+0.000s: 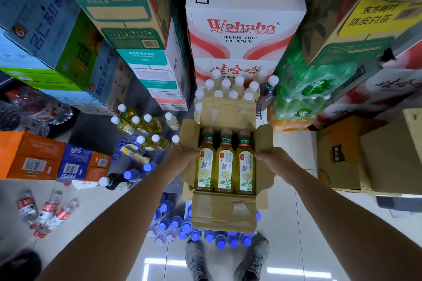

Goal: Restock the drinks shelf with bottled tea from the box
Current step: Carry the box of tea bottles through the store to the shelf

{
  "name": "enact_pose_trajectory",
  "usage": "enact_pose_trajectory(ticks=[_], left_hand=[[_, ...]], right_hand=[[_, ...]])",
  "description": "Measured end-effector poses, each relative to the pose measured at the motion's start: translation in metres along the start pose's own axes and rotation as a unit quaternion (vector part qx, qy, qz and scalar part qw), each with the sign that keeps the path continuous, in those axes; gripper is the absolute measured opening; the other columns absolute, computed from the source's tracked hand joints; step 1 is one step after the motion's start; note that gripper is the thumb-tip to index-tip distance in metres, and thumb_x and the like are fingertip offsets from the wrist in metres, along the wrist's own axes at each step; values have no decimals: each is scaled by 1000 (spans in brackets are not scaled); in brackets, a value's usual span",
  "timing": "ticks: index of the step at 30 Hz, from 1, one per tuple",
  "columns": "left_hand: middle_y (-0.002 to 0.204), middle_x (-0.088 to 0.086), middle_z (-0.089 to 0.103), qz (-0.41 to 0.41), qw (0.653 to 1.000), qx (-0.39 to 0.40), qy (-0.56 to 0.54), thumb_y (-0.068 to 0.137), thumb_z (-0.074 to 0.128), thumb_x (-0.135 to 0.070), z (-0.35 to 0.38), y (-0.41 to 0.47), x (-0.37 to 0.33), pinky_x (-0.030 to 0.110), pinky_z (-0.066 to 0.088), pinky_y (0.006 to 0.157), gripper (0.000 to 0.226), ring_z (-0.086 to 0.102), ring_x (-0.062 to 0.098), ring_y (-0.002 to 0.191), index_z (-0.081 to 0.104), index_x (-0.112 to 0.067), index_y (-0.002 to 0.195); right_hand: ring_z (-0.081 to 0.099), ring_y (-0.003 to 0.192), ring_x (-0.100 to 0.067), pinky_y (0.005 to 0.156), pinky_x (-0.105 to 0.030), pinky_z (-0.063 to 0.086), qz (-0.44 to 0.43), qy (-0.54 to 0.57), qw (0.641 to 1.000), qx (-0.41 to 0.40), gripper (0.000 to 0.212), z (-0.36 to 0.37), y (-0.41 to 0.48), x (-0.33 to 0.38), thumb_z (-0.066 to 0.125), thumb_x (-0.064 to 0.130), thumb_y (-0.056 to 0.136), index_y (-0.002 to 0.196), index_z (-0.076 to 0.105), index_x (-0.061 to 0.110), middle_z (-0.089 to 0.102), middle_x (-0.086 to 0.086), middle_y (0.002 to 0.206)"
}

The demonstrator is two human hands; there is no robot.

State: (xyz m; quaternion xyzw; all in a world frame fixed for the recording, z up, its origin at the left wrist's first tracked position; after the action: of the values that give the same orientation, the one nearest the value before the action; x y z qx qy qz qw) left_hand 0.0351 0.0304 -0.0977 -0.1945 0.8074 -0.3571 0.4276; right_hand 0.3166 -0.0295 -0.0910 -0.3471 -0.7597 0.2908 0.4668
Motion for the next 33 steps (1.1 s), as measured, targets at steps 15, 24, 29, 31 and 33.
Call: enact_pose_trajectory(ticks=[15, 24, 29, 31, 33], left_hand=[[123, 16, 62, 7, 986, -94, 136, 95, 53, -52, -2, 1, -8, 41, 50, 84, 60, 60, 33, 109, 49, -7, 134], [110, 8, 64, -30, 994, -105, 8, 84, 74, -35, 14, 1, -1, 40, 51, 81, 48, 59, 24, 95, 55, -10, 121], [99, 8, 64, -38, 993, -31, -111, 80, 68, -4, 11, -2, 10, 40, 49, 78, 27, 61, 24, 91, 55, -18, 100], [95, 7, 63, -32, 992, -28, -115, 80, 65, -2, 9, -6, 16, 41, 48, 79, 31, 59, 23, 88, 55, -16, 106], [91, 5, 62, -28, 993, -30, -108, 82, 65, -2, 6, -12, 24, 41, 47, 79, 26, 58, 21, 83, 56, -17, 101]], right_hand=[[55, 85, -23, 74, -35, 48, 85, 32, 981, -171, 60, -2, -6, 5, 65, 50, 89, 127, 55, 4, 56, -5, 95], [63, 89, -25, 77, -37, 56, 79, 105, 983, -130, 43, 21, -1, -4, 77, 25, 80, 113, 55, 9, 65, -7, 95], [59, 83, -23, 76, -37, 51, 76, 147, 982, -89, 31, 22, -2, -12, 69, 13, 83, 110, 55, 10, 63, -10, 94], [60, 91, -28, 83, -42, 53, 72, 143, 983, -91, 29, 23, -5, -15, 69, 10, 82, 108, 56, 9, 64, -13, 99], [61, 95, -31, 87, -46, 54, 64, 134, 984, -94, 25, 27, -10, -16, 67, 7, 81, 105, 58, 7, 64, -15, 100]])
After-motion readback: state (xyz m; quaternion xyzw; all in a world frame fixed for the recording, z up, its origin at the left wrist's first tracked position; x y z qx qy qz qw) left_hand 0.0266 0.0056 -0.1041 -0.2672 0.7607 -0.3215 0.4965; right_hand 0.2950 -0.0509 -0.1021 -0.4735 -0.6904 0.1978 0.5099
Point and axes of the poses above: each hand's wrist, its own y-axis towards the middle knuckle, its own z-axis out of the palm, x = y × z, the point moved 2 cm from there along y, towards the middle knuckle
